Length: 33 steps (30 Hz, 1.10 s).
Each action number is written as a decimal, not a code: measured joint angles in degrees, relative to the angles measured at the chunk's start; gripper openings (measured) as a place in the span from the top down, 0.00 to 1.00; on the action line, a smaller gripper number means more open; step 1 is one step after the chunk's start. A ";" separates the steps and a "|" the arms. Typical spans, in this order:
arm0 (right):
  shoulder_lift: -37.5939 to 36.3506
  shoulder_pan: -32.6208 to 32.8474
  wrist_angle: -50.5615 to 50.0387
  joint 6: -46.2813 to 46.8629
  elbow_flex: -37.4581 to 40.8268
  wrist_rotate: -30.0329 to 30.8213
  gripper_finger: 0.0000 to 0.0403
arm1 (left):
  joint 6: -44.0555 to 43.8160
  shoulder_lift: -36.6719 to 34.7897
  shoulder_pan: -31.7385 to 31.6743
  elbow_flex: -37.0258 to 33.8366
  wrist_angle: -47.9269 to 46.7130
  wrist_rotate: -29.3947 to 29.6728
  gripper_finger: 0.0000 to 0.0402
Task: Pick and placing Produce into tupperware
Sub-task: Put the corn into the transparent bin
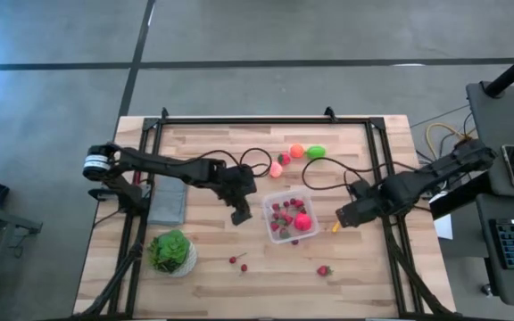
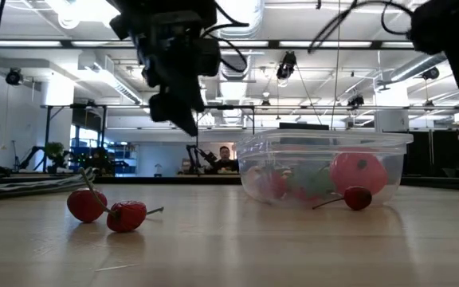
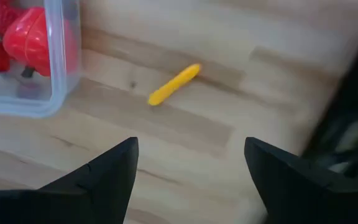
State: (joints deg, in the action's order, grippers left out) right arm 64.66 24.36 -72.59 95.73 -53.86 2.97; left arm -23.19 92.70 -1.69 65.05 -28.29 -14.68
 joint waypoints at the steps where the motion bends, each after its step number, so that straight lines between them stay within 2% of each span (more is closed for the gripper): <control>1: 0.11 0.13 2.43 2.62 1.34 -0.44 0.29 | 0.04 -0.26 0.00 -0.37 -1.06 0.00 0.39; 5: 2.05 0.14 14.04 9.54 6.34 -0.36 0.29 | 1.55 -2.28 0.22 -3.40 -4.85 0.06 0.39; 9: 5.87 0.17 21.25 14.43 9.14 -0.45 0.31 | 2.56 -5.74 0.96 -7.32 -5.83 0.04 0.39; 19: 18.10 0.11 20.87 23.57 9.13 -1.58 0.38 | 2.67 -17.83 1.42 -16.47 -1.35 4.80 0.39; 25: 22.13 -0.07 22.18 25.81 9.09 -1.54 0.44 | 2.86 -23.81 1.40 -19.65 0.92 5.87 0.39; 33: 24.97 -0.39 22.68 26.40 9.44 -1.39 0.53 | 4.28 -25.94 1.40 -20.32 1.30 9.26 0.39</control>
State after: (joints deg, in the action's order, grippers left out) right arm 89.63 23.97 -49.91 122.13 -44.42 1.58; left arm -18.90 66.76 -0.30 44.73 -26.99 -5.42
